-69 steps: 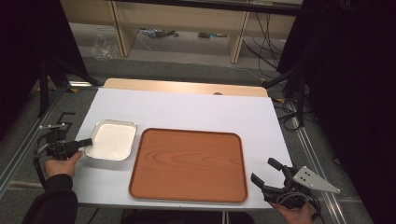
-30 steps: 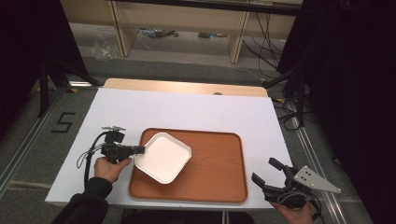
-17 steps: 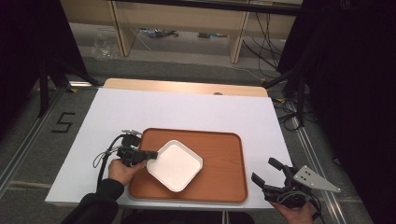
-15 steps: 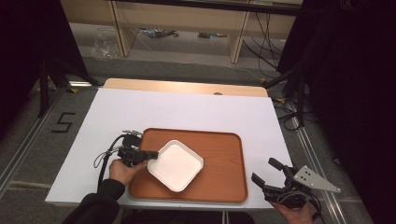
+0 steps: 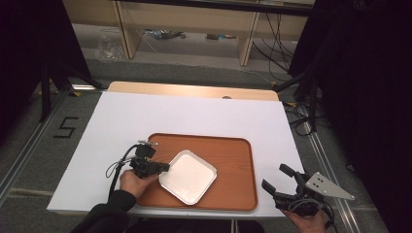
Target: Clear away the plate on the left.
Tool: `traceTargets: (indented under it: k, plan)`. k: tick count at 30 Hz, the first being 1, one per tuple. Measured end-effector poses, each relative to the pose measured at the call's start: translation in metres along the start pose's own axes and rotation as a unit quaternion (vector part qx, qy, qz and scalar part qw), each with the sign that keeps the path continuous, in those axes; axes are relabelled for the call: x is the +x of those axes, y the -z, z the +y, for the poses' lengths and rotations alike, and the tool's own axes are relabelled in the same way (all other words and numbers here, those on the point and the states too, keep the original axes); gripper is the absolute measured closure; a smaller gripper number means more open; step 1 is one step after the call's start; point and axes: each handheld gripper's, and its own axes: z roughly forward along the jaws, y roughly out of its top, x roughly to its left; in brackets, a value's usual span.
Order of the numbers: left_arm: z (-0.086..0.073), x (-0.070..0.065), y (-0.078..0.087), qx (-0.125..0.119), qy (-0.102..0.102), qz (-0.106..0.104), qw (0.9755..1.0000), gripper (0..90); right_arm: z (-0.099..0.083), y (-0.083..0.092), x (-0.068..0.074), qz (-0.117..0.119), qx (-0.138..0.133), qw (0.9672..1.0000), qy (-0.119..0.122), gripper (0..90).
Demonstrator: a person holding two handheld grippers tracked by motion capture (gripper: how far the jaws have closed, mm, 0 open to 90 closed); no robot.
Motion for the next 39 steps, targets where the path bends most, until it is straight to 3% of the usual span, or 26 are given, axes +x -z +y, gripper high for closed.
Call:
traceTargets:
  k: [2, 3, 6, 7, 8, 10, 15, 17, 18, 19, 22, 23, 24, 25, 26, 27, 29, 30, 31, 32, 34, 36, 39]
  plan:
    - [-0.001, -0.001, -0.001, 0.006, 0.000, -0.001, 1.0000, 83.7, -0.001, -0.002, 0.001, 0.005, -0.007, 0.9999, -0.010, 15.4]
    - [-0.001, -0.002, -0.001, 0.007, -0.004, -0.001, 1.0000, 83.2, -0.001, -0.001, 0.000, 0.002, 0.000, 1.0000, -0.005, 15.4]
    - [-0.002, -0.003, -0.001, 0.011, -0.003, -0.005, 0.9999, 80.3, -0.001, -0.002, 0.000, 0.002, -0.012, 0.9999, -0.004, 15.4]
    - [-0.002, -0.004, 0.000, 0.014, -0.008, -0.002, 0.9999, 79.8, -0.001, -0.002, 0.000, 0.001, -0.002, 1.0000, -0.005, 15.4]
    - [-0.002, -0.005, 0.000, 0.017, -0.010, -0.001, 0.9998, 80.0, -0.002, -0.003, 0.001, 0.005, -0.012, 0.9998, -0.012, 15.4]
    - [-0.003, -0.006, 0.001, 0.022, -0.016, 0.000, 0.9996, 79.4, -0.001, -0.002, 0.000, 0.001, -0.011, 0.9999, -0.004, 15.4]
    - [-0.006, -0.009, 0.002, 0.027, -0.020, -0.001, 0.9994, 77.6, -0.001, -0.003, 0.001, 0.007, -0.011, 0.9998, -0.011, 15.4]
    - [-0.007, -0.010, 0.004, 0.039, -0.032, -0.001, 0.9987, 76.3, -0.001, -0.004, 0.001, 0.004, -0.017, 0.9998, -0.013, 15.4]
    - [-0.009, -0.013, 0.004, 0.035, -0.025, -0.005, 0.9991, 75.3, -0.001, -0.003, 0.000, 0.001, -0.003, 1.0000, -0.004, 15.4]
    - [-0.009, -0.013, 0.004, 0.035, -0.025, -0.005, 0.9991, 74.7, -0.001, -0.004, 0.001, 0.006, -0.016, 0.9998, -0.012, 15.4]
    - [-0.011, -0.017, 0.005, 0.038, -0.024, -0.004, 0.9990, 72.2, -0.001, -0.003, 0.001, 0.008, -0.014, 0.9998, -0.015, 15.4]
    - [-0.012, -0.018, 0.006, 0.043, -0.031, -0.002, 0.9986, 72.2, 0.000, -0.002, 0.000, 0.000, 0.002, 1.0000, -0.002, 15.4]
    - [-0.012, -0.018, 0.008, 0.061, -0.050, -0.002, 0.9969, 71.2, 0.000, -0.002, 0.000, 0.005, 0.000, 1.0000, -0.003, 15.4]
    - [-0.014, -0.021, 0.007, 0.051, -0.039, -0.004, 0.9980, 71.1, 0.000, -0.004, 0.000, 0.008, -0.016, 0.9998, -0.007, 15.4]
    - [-0.014, -0.021, 0.007, 0.051, -0.039, -0.004, 0.9980, 71.2, 0.000, -0.004, 0.000, 0.008, -0.016, 0.9998, -0.007, 15.4]
    - [-0.015, -0.022, 0.008, 0.056, -0.042, -0.004, 0.9975, 72.0, 0.000, -0.002, -0.001, 0.001, 0.001, 1.0000, 0.002, 15.4]
    - [-0.016, -0.022, 0.009, 0.070, -0.056, -0.007, 0.9959, 72.9, 0.000, -0.002, 0.000, 0.003, 0.002, 1.0000, 0.000, 15.4]
    - [-0.017, -0.025, 0.009, 0.070, -0.053, -0.005, 0.9961, 75.9, 0.000, -0.002, 0.000, 0.006, -0.005, 1.0000, 0.000, 15.4]
    - [-0.018, -0.025, 0.009, 0.075, -0.058, -0.007, 0.9955, 77.6, -0.001, -0.005, 0.001, 0.012, -0.015, 0.9997, -0.016, 15.4]
    - [-0.019, -0.027, 0.008, 0.073, -0.052, -0.009, 0.9959, 78.1, 0.000, -0.002, 0.000, 0.003, 0.002, 1.0000, -0.003, 15.4]
    - [-0.021, -0.029, 0.010, 0.080, -0.061, -0.010, 0.9949, 78.1, 0.000, -0.002, 0.000, 0.005, -0.001, 1.0000, -0.002, 15.4]
    - [-0.023, -0.033, 0.010, 0.075, -0.057, -0.015, 0.9954, 77.5, 0.000, -0.002, -0.001, -0.001, -0.006, 1.0000, 0.007, 15.4]
    - [-0.025, -0.036, 0.013, 0.084, -0.063, -0.014, 0.9943, 76.6, 0.000, -0.002, 0.000, 0.003, 0.002, 1.0000, -0.003, 15.4]
